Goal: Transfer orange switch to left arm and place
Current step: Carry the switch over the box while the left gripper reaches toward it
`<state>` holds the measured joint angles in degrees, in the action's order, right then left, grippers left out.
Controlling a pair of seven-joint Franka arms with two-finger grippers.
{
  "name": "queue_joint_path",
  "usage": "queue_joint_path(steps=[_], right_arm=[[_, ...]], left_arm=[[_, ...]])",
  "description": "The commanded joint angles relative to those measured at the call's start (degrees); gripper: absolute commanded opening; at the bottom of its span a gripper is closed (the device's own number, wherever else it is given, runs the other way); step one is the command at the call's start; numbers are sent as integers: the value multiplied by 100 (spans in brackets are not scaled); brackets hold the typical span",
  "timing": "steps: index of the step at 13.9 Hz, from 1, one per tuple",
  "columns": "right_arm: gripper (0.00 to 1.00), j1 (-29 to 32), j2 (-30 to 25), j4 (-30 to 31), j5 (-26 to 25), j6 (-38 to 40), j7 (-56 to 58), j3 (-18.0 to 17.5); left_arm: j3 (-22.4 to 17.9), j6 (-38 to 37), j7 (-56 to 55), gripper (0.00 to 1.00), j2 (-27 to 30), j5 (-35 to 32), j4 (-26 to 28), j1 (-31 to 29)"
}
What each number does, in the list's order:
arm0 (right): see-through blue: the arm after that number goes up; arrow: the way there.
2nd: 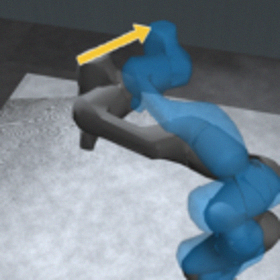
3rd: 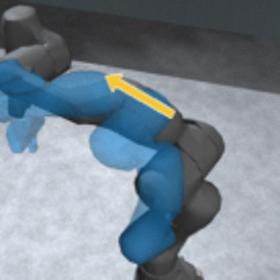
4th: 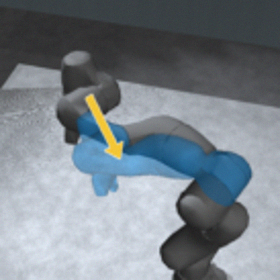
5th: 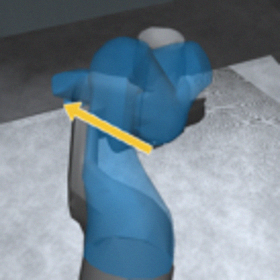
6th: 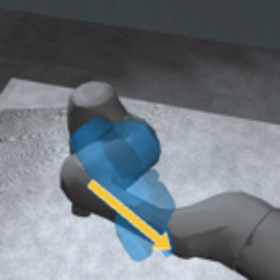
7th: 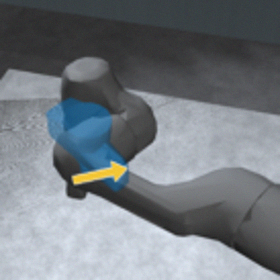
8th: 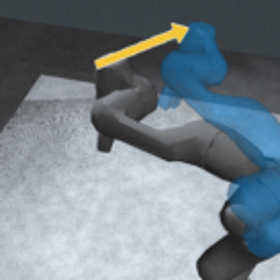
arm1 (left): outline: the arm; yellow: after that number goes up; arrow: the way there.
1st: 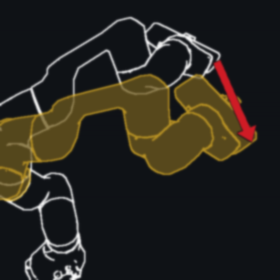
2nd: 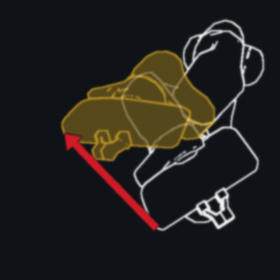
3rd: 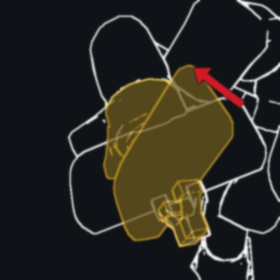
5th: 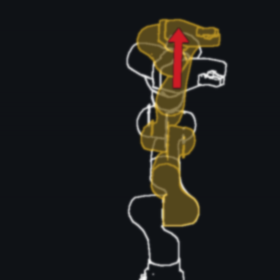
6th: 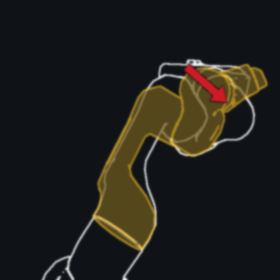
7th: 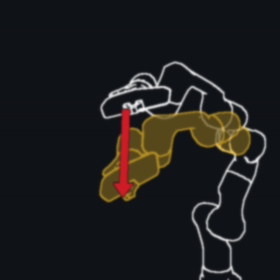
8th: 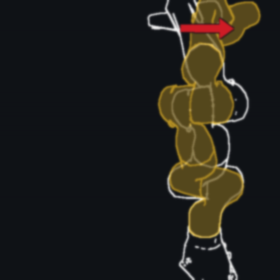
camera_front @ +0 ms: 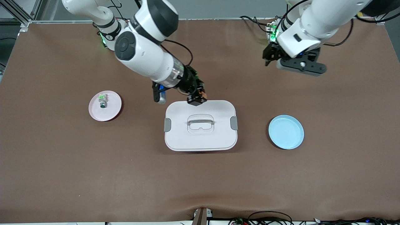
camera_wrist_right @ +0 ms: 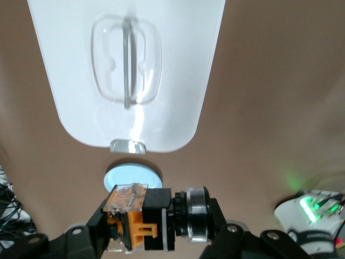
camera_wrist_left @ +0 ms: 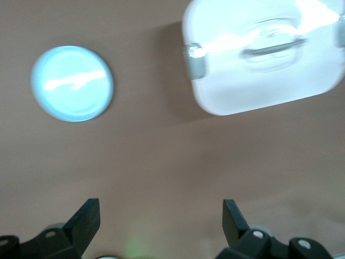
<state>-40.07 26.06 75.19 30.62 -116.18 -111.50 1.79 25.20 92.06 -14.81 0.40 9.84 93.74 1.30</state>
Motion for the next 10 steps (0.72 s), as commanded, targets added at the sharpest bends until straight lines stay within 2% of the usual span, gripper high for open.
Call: queue_joint_path(steps=[1,5,8,10], right_arm=[[0,-185,601,-934,145,61,-555,50],[0,-308,786,-1103,295,-562,-759,-3],[0,-299,874,-1226,321,-563,-855,-74],[0,-308,883,-1296,321,-572,-890,-82]], left_arm=[[29,513,57,100,206,518,443,-130],[3,909,328,100,259,1369,777,-331],[-6,1479,611,100,346,2152,1163,-455],[-6,1848,620,97,303,2547,1191,-455]])
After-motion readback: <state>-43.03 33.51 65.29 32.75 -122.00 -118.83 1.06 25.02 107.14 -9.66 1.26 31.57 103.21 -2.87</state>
